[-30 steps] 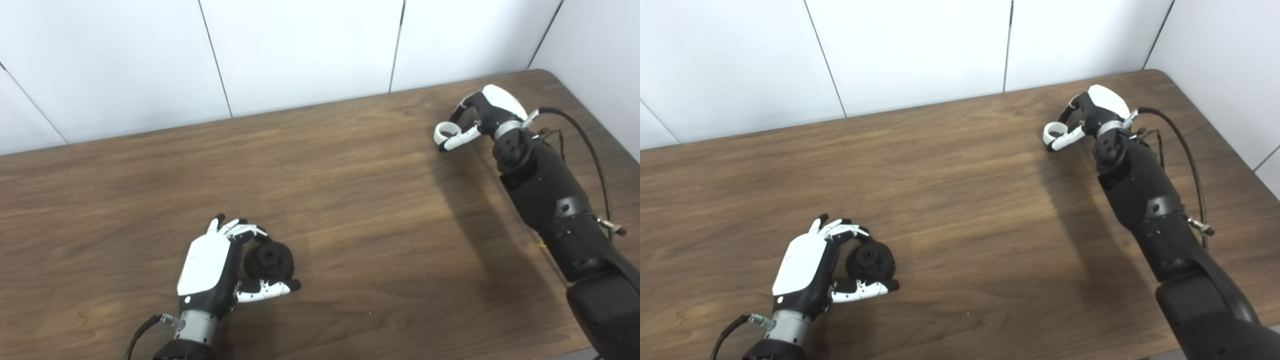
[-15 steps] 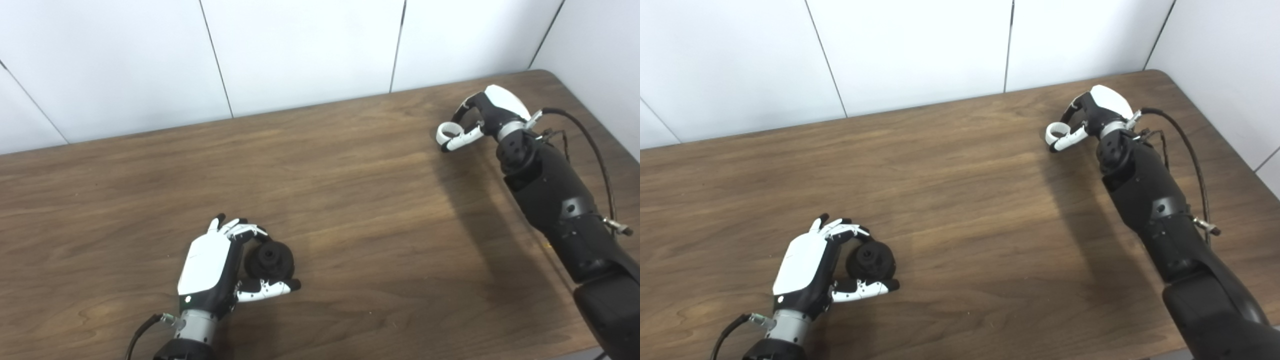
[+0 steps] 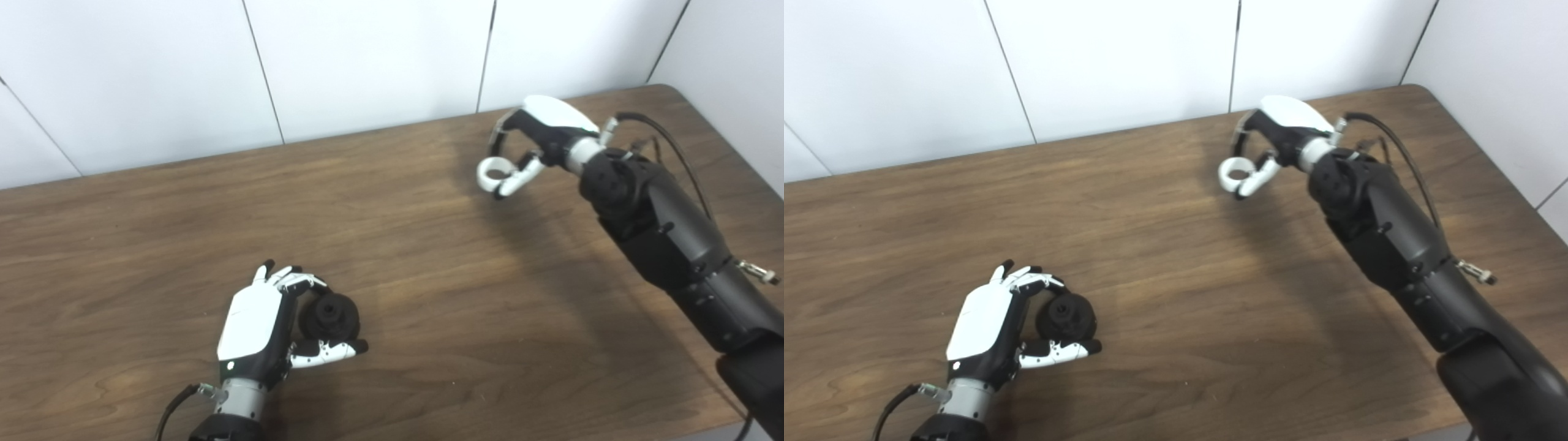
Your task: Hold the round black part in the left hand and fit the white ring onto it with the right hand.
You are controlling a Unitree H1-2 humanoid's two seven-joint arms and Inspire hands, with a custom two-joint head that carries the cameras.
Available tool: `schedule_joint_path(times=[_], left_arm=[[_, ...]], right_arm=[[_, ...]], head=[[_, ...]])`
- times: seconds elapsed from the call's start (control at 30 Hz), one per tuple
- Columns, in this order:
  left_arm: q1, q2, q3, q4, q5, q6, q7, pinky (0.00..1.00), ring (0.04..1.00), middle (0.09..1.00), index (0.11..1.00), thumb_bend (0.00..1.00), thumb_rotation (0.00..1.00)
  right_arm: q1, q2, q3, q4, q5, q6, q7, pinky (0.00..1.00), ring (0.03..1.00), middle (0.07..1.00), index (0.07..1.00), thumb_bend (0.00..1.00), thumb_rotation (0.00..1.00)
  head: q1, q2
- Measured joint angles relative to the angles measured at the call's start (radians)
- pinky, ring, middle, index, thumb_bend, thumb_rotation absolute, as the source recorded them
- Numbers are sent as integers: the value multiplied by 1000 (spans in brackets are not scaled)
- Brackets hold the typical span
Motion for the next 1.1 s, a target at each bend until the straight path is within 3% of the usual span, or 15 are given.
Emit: schedule_joint_path(times=[0.23,0.37,0.77,1.1], left_arm=[[5,-27,-14,0,31,18,1,994,858,734,483,523,49],[10,-46,-23,-1,53,33,2,996,868,743,483,523,49],[12,-89,-53,-2,106,90,7,984,857,740,483,523,50],[9,-109,-68,1,126,110,8,981,854,733,483,523,49]], right_arm=[[11,74,54,-213,-47,1,146,917,922,821,485,525,139],[31,107,76,-282,-57,-3,199,895,917,826,485,525,140],[89,198,117,-422,-53,-21,242,916,943,826,484,525,139],[110,211,124,-478,-52,-41,287,919,946,821,484,524,139]], head=[[54,2],[126,8],[213,26],[232,43]])
